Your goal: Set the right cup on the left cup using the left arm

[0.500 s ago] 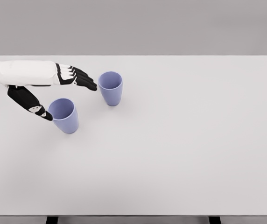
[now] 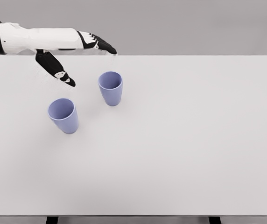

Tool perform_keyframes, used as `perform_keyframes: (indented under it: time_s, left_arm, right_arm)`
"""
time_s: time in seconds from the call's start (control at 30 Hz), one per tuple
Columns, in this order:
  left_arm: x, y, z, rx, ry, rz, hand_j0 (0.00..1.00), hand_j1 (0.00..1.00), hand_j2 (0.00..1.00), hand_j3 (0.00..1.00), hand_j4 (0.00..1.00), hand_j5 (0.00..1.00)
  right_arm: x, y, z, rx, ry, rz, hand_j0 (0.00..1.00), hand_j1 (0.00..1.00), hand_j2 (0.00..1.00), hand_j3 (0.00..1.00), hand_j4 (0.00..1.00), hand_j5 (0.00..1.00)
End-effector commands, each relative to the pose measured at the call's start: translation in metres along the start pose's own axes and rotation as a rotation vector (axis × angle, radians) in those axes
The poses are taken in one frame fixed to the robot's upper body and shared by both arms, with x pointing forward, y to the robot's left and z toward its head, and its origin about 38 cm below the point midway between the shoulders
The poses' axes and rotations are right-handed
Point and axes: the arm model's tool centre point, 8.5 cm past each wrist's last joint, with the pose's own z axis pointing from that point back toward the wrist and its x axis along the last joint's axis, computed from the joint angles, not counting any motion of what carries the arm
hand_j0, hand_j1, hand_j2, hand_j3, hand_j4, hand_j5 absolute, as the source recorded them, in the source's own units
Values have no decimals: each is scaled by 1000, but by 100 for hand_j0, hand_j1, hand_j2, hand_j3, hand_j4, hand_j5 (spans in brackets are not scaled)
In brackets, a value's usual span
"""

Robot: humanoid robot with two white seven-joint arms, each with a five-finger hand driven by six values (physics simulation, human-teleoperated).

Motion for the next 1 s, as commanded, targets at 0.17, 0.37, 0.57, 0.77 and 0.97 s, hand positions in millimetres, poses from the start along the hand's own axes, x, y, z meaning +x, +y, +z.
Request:
perform_keyframes:
  time_s: [0.17,0.37,0.57,0.77,0.97]
  left_arm:
    - [-39,-11,-41,-26,61,26,100,100,100,100,100,100]
    - [-57,-40,-60,-39,69,97,100,100,100,100,100,100]
    - [-91,-54,-48,-32,178,154,100,100,100,100,100,100]
    - [-88,-63,-80,-56,143,153,100,100,100,100,100,100]
    - [-89,-71,-84,-65,144,163,100,100,100,100,100,100]
  right_arm:
    - [-1,0,0,-1,2,1,100,100,100,100,100,100]
    - [-1,0,0,1,2,1,100,100,100,100,100,100]
    - [0,0,0,1,0,1,100,100,100,100,100,100]
    - [-1,0,0,1,2,2,100,100,100,100,100,100]
    - [-1,0,0,1,2,1,100,100,100,100,100,100]
